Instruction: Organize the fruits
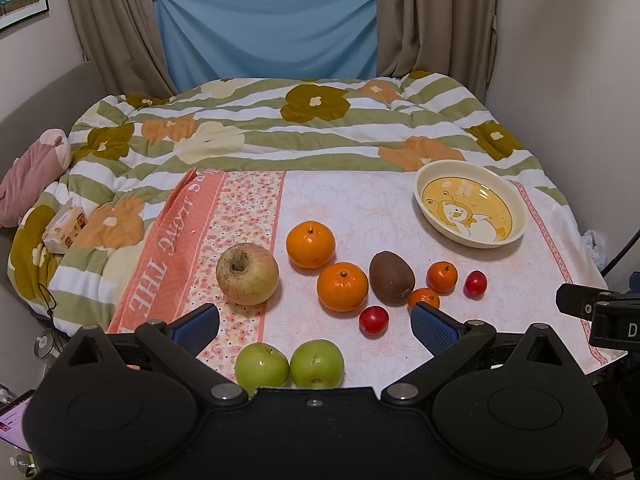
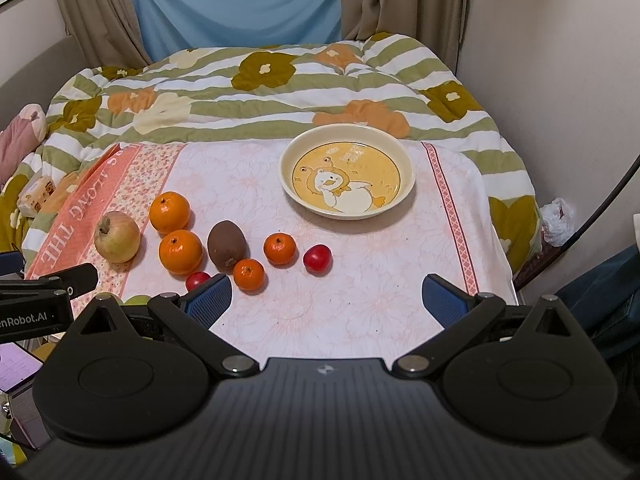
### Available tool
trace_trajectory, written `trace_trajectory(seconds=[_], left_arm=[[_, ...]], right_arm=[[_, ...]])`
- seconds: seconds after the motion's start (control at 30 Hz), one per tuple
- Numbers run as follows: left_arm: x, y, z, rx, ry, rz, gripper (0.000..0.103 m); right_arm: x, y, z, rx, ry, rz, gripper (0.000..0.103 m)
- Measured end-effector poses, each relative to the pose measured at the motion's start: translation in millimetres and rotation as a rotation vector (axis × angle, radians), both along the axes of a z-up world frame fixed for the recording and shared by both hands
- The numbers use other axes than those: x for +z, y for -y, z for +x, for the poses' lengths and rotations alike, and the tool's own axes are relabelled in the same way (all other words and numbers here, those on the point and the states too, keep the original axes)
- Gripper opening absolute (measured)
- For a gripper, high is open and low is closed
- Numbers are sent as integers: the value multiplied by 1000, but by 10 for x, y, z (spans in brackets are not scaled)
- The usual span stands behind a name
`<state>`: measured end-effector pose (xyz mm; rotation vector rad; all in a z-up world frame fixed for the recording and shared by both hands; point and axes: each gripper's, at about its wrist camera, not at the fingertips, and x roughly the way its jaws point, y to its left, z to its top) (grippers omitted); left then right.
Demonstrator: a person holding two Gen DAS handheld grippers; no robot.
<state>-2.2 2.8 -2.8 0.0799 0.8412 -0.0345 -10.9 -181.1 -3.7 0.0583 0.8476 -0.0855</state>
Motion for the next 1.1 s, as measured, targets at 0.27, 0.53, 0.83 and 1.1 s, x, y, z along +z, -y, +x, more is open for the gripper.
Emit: trace_trajectory(seconds=[0.27,0.53,0.83,1.1], left_arm=[[7,4,-14,-2,3,0,103],[32,20,-58,-5,9,6,103],[33,14,-57,-7,9,5,103],[73,49,-75,-18,25,19,103]], right_arm=[[11,4,-1,-1,1,0,103],[14,4,-4,-2,2,0,103],[13,1,-11,-1,2,2,103],[11,10,-13,0,2,4,103]])
